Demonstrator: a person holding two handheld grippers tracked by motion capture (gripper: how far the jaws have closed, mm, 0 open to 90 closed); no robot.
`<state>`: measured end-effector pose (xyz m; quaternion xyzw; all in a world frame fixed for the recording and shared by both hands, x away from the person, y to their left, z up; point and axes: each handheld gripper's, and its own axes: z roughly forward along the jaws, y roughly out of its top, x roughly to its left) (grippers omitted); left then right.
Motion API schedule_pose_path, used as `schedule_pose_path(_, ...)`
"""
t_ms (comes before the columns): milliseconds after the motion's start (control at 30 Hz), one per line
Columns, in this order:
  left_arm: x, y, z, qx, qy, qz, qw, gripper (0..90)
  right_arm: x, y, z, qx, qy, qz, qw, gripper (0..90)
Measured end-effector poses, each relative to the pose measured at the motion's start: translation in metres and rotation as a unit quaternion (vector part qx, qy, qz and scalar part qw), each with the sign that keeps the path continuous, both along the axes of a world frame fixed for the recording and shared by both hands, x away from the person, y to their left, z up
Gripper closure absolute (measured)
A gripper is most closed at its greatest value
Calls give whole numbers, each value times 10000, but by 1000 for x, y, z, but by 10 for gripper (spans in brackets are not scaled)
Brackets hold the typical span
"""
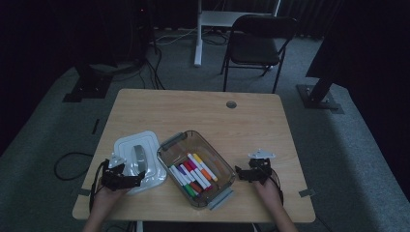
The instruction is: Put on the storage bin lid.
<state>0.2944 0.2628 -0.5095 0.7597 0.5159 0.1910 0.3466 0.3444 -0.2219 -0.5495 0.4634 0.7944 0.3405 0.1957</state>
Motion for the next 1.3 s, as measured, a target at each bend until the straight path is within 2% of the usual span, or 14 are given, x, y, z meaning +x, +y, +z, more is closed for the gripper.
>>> schedule_pose_path(167, 10, -8, -3, -89, -41, 64, 9999, 51, 0, 0, 0, -1, 2, 0, 10000, 119)
schedule_pose_path(267, 15, -13, -6, -58, -63, 92, 9999, 76, 0, 0, 0, -2, 0, 2, 10000, 119)
schedule_pose_path(333, 17, -17, -8, -59, -94, 120, 9999, 144, 0, 0, 0, -1, 1, 0, 10000, 120)
schedule_pose_path(433, 21, -23, -9, 38, -124, 230, 9997, 172, -1, 0, 0, 11, -9, 12, 10000, 133)
schedule_pose_path(500, 24, -25, -10, 64, -139, 270, 9995, 244, -1, 0, 0, 12, -10, 12, 10000, 133)
schedule_pose_path(567, 27, -27, -11, 240, -106, 377, 9989, 300, -1, 0, 0, 12, -9, 12, 10000, 133)
schedule_pose_path(600, 29, -28, -13, 262, -54, 393, 9989, 336, -1, 0, 0, 12, -10, 12, 10000, 133)
schedule_pose_path(767, 33, -22, -18, 243, 97, 636, 9976, 381, -1, 0, 0, 9, -15, 15, 10000, 134)
schedule_pose_path(833, 33, -17, -20, 169, 96, 642, 9977, 389, -1, 0, 0, 9, -15, 15, 10000, 134)
schedule_pose_path(900, 32, -13, -19, 249, 51, 687, 9973, 392, -2, 0, 0, 8, -16, 16, 10000, 134)
schedule_pose_path(967, 30, -10, -18, 343, 12, 743, 9966, 436, -2, 0, 0, 2, -24, 31, 10000, 135)
schedule_pose_path(1100, 27, -1, -17, 370, 25, 729, 9966, 506, -2, 0, 0, -2, -26, 53, 10000, 135)
schedule_pose_path(1200, 25, 3, -17, 458, 4, 733, 9963, 615, -2, 0, 0, -3, -26, 54, 10000, 135)
schedule_pose_path(1300, 23, 7, -17, 399, 5, 692, 9968, 628, -2, 0, 0, -4, -29, 55, 10000, 136)
